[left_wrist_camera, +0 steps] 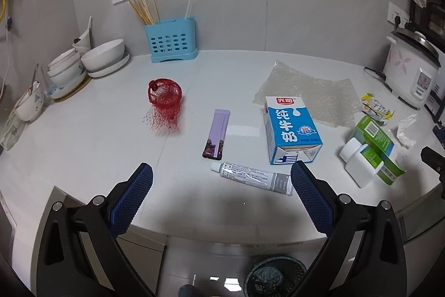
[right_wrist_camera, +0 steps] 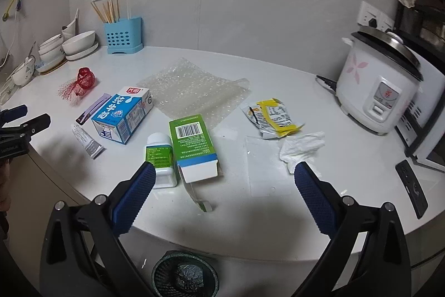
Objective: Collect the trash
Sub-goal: 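Grasp the green-and-white box with the right tool while the left tool grasps the purple packet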
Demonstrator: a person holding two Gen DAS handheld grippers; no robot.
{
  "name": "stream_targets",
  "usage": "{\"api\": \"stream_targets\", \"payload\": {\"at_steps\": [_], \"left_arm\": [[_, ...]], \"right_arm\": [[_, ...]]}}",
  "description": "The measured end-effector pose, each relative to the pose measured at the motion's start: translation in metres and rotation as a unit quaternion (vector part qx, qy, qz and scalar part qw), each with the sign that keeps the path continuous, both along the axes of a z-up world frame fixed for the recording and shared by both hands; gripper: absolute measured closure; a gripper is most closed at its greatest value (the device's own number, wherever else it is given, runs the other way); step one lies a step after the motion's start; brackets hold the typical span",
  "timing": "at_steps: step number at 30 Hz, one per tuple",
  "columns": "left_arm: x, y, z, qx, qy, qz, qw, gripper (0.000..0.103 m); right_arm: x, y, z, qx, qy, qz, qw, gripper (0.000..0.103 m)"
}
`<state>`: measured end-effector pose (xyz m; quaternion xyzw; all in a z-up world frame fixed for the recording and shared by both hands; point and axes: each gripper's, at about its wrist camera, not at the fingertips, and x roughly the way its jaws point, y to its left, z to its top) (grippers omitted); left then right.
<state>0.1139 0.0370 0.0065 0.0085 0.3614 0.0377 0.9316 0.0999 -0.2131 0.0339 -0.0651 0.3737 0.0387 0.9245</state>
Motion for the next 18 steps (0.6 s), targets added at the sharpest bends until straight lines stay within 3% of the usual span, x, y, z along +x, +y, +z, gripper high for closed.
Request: {"api": "stream_targets", "payload": {"at_steps": [7,9,18], "left_arm": [[0.07,0.014,-0.027,-0.008,0.071,0.009,0.9974,0.006],[0.086,0.018,-0.036,-0.011,0.086,0.016,0.9961,0.006],[0.133,0.016,-0.059,0.011,0.123,0.021,0.9922,0.009]], "right_arm": [[0.053,0.019,-0.021,-0.022,0.056,0.038,0.997,0.008],[0.065,0.019,-0.028,-0.015,0.074,0.041,0.996,0.012],[0.098,0.018,-0.045,0.01,0.134,0.056,0.989,0.024]]}}
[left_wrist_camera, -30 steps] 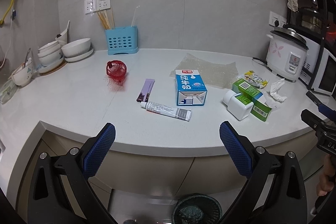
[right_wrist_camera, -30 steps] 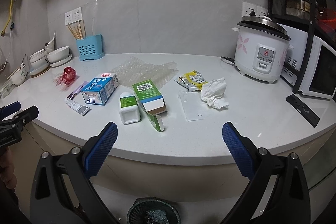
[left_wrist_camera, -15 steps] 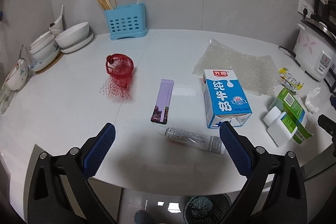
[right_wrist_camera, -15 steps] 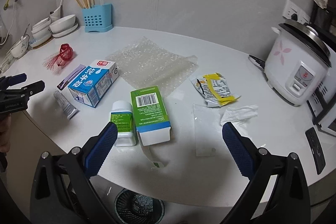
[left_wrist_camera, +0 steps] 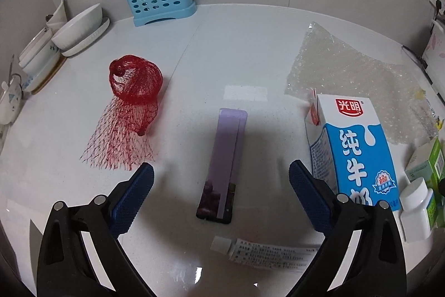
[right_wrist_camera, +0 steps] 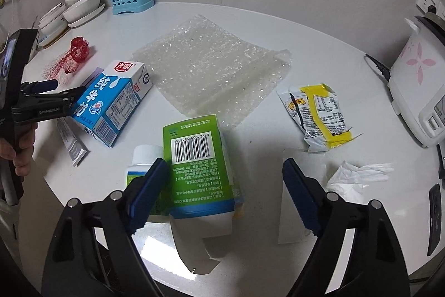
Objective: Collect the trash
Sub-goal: 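Grasp the green-and-white box with the right tool while the left tool grasps the purple packet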
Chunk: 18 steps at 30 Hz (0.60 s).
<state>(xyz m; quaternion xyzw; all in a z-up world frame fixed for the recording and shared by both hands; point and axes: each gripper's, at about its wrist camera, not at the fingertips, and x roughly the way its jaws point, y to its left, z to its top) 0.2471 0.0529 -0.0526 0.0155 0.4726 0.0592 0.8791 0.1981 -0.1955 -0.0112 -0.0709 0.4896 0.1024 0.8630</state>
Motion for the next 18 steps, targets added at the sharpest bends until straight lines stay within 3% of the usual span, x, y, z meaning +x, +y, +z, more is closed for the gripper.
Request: {"api": "stream_targets", "payload": {"at_steps": [6,14,18], "left_arm": [[0.014,-0.001,-0.007,-0.011,0.012,0.005,0.9999,0.011],[0.024,0.014,-0.01,-0.029,0.027,0.011,0.9991,0.023],[0.028,0.016,-0.013,-0.044,0.038,0.009,0.9983,0.028]], "right_arm": [[0.002,0.009,0.005,-0.017,0.015,0.023,0.999,0.029],[0.013,0.023,-0.012,-0.05,0.048,0.024,0.997,0.036],[0.016,0.026,-0.016,-0.04,0.06,0.021,0.997,0.051]]}}
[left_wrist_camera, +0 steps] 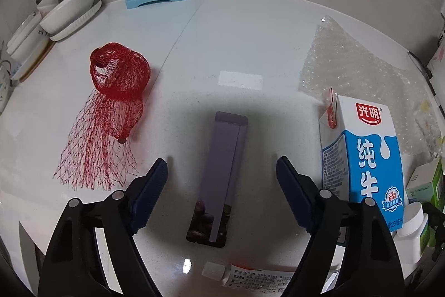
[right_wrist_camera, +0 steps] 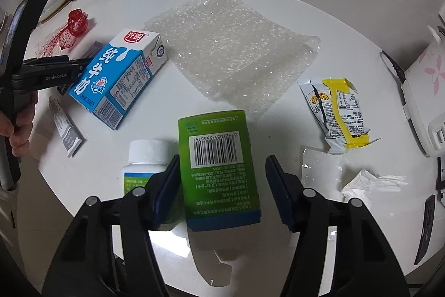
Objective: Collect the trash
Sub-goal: 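Grasp the green-and-white box with the right tool while the left tool grasps the purple packet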
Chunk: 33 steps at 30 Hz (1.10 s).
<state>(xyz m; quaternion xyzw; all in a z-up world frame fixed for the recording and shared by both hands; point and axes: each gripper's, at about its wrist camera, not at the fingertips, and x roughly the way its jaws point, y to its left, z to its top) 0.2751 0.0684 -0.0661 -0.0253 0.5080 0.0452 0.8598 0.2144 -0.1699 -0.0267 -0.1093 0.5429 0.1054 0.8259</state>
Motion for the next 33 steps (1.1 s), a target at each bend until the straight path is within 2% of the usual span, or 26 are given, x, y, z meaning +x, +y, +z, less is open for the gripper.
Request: {"api": "stream_targets", "payload": {"at_steps": [2,4,6,10,12,15,17,18,22,29,33], "left_arm": [[0.001,-0.001,0.0,-0.003,0.003,-0.003,1.0,0.034],[0.001,-0.001,0.001,0.0,0.004,-0.002,1.0,0.049],[0.001,0.002,0.002,0.004,0.006,0.005,1.0,0.057],[0.002,0.005,0.002,-0.003,0.008,0.005,1.0,0.058],[0.002,0.009,0.003,-0.023,0.002,0.011,0.9997,0.058],[0.003,0.003,0.0,0.01,-0.002,0.01,0.9999,0.058],[0.002,0.001,0.0,0.009,-0.002,0.009,0.9999,0.068],[0.001,0.0,0.001,0.01,0.0,0.009,0.9999,0.079],[-0.003,-0.004,0.003,0.009,0.003,0.003,0.9999,0.086],[-0.019,-0.008,0.028,0.006,-0.033,-0.001,0.9994,0.086],[-0.035,-0.016,0.051,0.014,-0.067,-0.002,0.9976,0.086]], "right_arm": [[0.002,0.001,0.0,0.0,0.005,-0.003,1.0,0.055],[0.001,0.001,0.0,-0.004,0.002,-0.005,1.0,0.055],[0.0,0.001,0.0,-0.002,0.002,-0.005,1.0,0.055],[0.0,-0.003,0.002,0.002,-0.004,-0.012,1.0,0.056],[-0.001,-0.005,0.004,0.007,-0.007,-0.015,1.0,0.056],[-0.002,-0.005,0.006,0.009,-0.008,-0.014,1.0,0.056],[-0.003,-0.005,0.006,0.009,-0.008,-0.012,1.0,0.056],[-0.004,-0.004,0.006,0.007,-0.009,-0.011,1.0,0.056],[-0.006,-0.005,0.007,0.008,-0.015,-0.013,1.0,0.056],[-0.012,-0.01,0.017,0.013,-0.031,-0.023,0.999,0.056],[-0.021,-0.017,0.027,0.028,-0.055,-0.035,0.998,0.056]]}}
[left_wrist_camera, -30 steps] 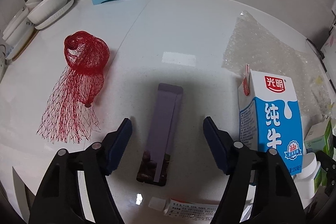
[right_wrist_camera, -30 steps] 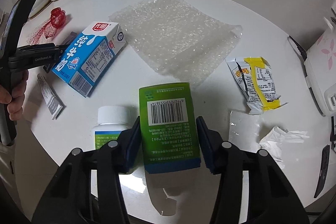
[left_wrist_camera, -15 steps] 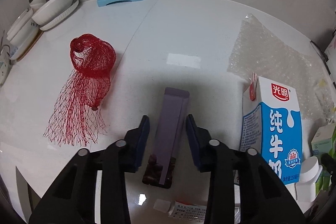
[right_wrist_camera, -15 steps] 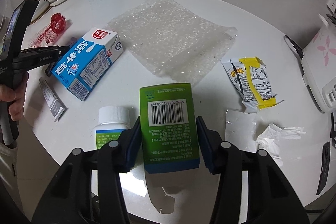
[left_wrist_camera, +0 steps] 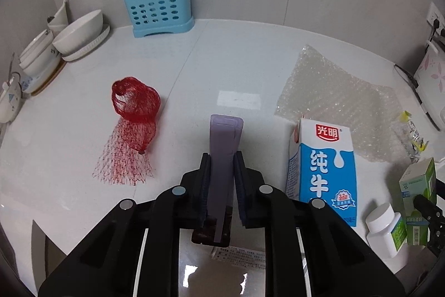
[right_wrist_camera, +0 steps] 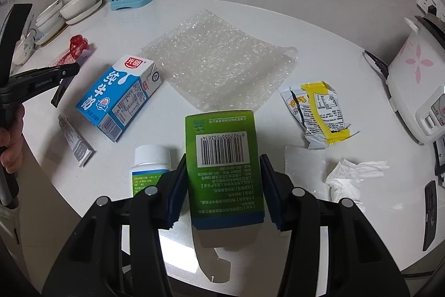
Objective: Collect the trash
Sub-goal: 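Grasp the green-and-white box with the right tool while the left tool grasps the purple packet, then carry the green box and purple packet down over the black wastebasket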
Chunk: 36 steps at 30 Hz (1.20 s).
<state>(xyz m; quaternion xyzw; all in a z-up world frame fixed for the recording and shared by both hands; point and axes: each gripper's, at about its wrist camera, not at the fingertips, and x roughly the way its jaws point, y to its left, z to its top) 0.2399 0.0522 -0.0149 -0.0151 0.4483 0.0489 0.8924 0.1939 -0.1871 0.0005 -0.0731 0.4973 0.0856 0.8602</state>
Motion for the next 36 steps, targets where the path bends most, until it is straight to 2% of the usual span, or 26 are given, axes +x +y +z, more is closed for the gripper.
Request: {"api": "stream_targets", "payload": {"at_steps": [9,15,18,23,28,36], "left_arm": [[-0.077,-0.026,0.056,-0.018,-0.074,-0.028,0.9967,0.086],[-0.143,-0.041,0.073,-0.016,-0.113,-0.042,0.9926,0.086],[-0.174,-0.047,0.075,-0.022,-0.128,-0.056,0.9899,0.086],[-0.219,-0.054,0.072,-0.025,-0.154,-0.066,0.9856,0.086],[-0.255,-0.061,0.059,-0.028,-0.166,-0.075,0.9829,0.086],[-0.289,-0.066,0.005,-0.042,-0.15,-0.072,0.9852,0.086]], "right_arm": [[-0.053,-0.02,0.039,0.027,-0.096,-0.04,0.994,0.056],[-0.112,-0.026,0.054,0.03,-0.161,-0.052,0.985,0.056],[-0.141,-0.028,0.056,0.044,-0.177,-0.052,0.982,0.056],[-0.189,-0.026,0.055,0.051,-0.204,-0.051,0.976,0.056],[-0.227,-0.018,0.04,0.049,-0.217,-0.046,0.974,0.056],[-0.26,-0.014,-0.008,0.063,-0.194,-0.057,0.977,0.056]]}}
